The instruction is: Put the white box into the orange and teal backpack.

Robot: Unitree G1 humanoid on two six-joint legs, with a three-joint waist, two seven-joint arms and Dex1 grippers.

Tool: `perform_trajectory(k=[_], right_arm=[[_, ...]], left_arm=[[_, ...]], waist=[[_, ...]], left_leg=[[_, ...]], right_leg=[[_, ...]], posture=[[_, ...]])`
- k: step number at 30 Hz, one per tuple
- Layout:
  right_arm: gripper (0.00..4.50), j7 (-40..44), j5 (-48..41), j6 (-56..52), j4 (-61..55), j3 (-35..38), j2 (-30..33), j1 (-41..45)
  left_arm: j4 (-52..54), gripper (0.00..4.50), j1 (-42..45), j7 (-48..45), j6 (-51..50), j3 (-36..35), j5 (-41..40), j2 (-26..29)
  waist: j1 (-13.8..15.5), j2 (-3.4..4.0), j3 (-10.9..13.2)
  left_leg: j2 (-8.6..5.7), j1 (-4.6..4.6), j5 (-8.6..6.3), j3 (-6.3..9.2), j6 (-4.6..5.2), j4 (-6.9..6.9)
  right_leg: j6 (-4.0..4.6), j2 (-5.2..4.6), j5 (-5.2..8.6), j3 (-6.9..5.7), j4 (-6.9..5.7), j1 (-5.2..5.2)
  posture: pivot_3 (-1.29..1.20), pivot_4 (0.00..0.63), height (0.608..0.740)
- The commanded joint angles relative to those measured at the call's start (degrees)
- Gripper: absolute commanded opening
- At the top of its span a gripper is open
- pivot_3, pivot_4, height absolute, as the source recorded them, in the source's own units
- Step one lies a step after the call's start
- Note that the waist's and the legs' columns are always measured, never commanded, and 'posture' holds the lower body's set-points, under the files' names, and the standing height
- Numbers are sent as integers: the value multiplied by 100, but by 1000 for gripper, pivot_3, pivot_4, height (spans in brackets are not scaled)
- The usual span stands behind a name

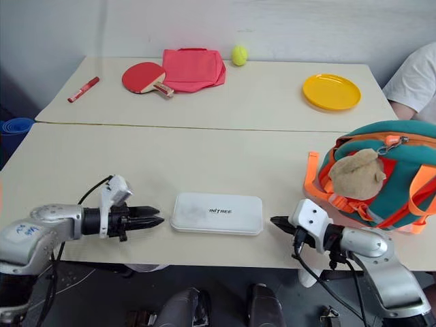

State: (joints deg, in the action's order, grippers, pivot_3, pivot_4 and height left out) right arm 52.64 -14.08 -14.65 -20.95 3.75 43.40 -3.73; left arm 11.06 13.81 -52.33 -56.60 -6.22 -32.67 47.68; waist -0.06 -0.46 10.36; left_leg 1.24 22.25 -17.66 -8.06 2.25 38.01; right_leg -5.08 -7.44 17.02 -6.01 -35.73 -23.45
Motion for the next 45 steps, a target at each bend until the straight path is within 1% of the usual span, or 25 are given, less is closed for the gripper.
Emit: perform_trajectory(k=[1, 3, 5, 7, 9, 10, 12, 13, 20, 25, 30, 32, 38, 41, 43, 44, 45], right_arm=[[0, 53, -16, 257, 85, 137, 71, 37], [0, 90, -28, 290, 148, 97, 74, 78], [0, 177, 0, 327, 221, 6, 110, 141], [0, 228, 29, 346, 270, -52, 136, 184], [0, 251, 143, 357, 410, -197, 142, 307], [0, 265, 192, 358, 466, -259, 138, 358], [0, 315, 301, 378, 584, -434, 115, 497], [0, 331, 338, 407, 626, -497, 106, 548], [0, 300, 477, 375, 833, -921, -121, 1072], [0, 297, 491, 389, 885, -1047, -199, 1213], [0, 302, 477, 400, 814, -1124, -303, 1245], [0, 295, 478, 400, 780, -1138, -346, 1242], [0, 266, 496, 408, 750, -1179, -425, 1280], [0, 257, 494, 417, 739, -1187, -431, 1263], [0, 258, 486, 441, 730, -1172, -416, 1220], [0, 264, 480, 460, 729, -1155, -399, 1188], [0, 272, 471, 487, 731, -1130, -379, 1150]], left_arm=[[-514, 3212, 577, -156, -1187, -209, -682, 11], [-872, 3817, 1006, -44, -1823, -143, -822, -43], [-1386, 4460, 1529, 19, -2859, -55, -996, -163], [-1476, 4460, 1726, -250, -3283, 51, -1287, -132], [-1799, 4460, 1946, 120, -3473, 87, -1061, -381], [-1996, 4460, 2034, 261, -3542, 304, -1046, -373], [-2214, 4460, 2094, 373, -3586, 749, -1261, -291], [-2221, 4460, 2097, 400, -3590, 831, -1342, -314], [-2486, 4460, 2183, 1120, -3590, 720, -1545, -925], [-2722, 4460, 2217, 1616, -3590, 610, -2143, -1269], [-2956, 4460, 2297, 2219, -3590, 416, -2654, -1565], [-3082, 4460, 2332, 2475, -3590, 352, -2924, -1620], [-3102, 4460, 2323, 3000, -3590, 472, -3845, -1541], [-3132, 3901, 2324, 3230, -3590, 458, -4099, -1536], [-3128, 3334, 2318, 3315, -3590, 461, -4256, -1507], [-3118, 2964, 2312, 3348, -3590, 471, -4337, -1484], [-3099, 2732, 2302, 3368, -3590, 486, -4414, -1456]], waist=[[12, -1, 1], [19, -2, 1], [16, -6, 1], [1, -8, 2], [-6, -8, 2], [-9, -10, 3], [-12, -12, 2], [-12, -12, 2], [45, -8, -4], [141, -8, -7], [152, -9, -8], [152, -9, -8], [125, -10, -8], [114, -10, -8], [109, -11, -7], [107, -11, -7], [108, -12, -7]], left_leg=[[0, 0, 0, 0, 0, 0], [-1, 3, 1, 2, 1, 5], [-2, 3, 2, 0, 3, 8], [-3, 3, 4, -1, 5, 12], [-2, 2, 4, -2, 4, 11], [-2, 2, 4, -5, 4, 13], [1, 0, 4, -8, 3, 15], [3, -1, 5, -7, 1, 15], [-2, -9, 5, -3, 0, 28], [-15, -10, 8, 1, 6, 29], [-22, -11, 9, 13, 9, 30], [-24, -11, 10, 18, 9, 31], [-21, -11, 10, 22, 8, 29], [-20, -11, 10, 22, 8, 29], [-20, -11, 10, 22, 8, 29], [-20, -11, 10, 22, 8, 29], [-20, -11, 10, 22, 8, 29]], right_leg=[[0, 1, 0, 0, -1, 0], [0, 1, 0, -2, -3, 0], [-1, 3, 0, -3, -12, 1], [-2, 17, 0, -11, -19, 3], [-5, 14, 1, -6, -26, 3], [-5, 18, 1, -8, -25, 3], [-5, 21, 1, -5, -26, 2], [-5, 21, 1, -2, -26, 3], [-3, 2, 2, 10, -20, 10], [-4, -12, 2, 10, -22, 14], [-6, -19, 1, 5, -20, 24], [-7, -20, 0, 3, -20, 28], [-8, -18, 0, 0, -21, 31], [-8, -16, 0, 0, -20, 31], [-8, -14, 0, -1, -20, 31], [-8, -14, 0, -1, -20, 31], [-8, -14, 0, -1, -20, 31]], posture=[[0, 150, 740], [0, 150, 740], [0, 150, 740], [0, 150, 740], [0, 150, 740], [0, 150, 740], [0, 150, 740], [0, 150, 740], [0, 150, 740], [0, 150, 740], [0, 150, 740], [0, 150, 740], [0, 150, 740], [0, 150, 740], [0, 150, 740], [0, 150, 740], [0, 150, 740]])
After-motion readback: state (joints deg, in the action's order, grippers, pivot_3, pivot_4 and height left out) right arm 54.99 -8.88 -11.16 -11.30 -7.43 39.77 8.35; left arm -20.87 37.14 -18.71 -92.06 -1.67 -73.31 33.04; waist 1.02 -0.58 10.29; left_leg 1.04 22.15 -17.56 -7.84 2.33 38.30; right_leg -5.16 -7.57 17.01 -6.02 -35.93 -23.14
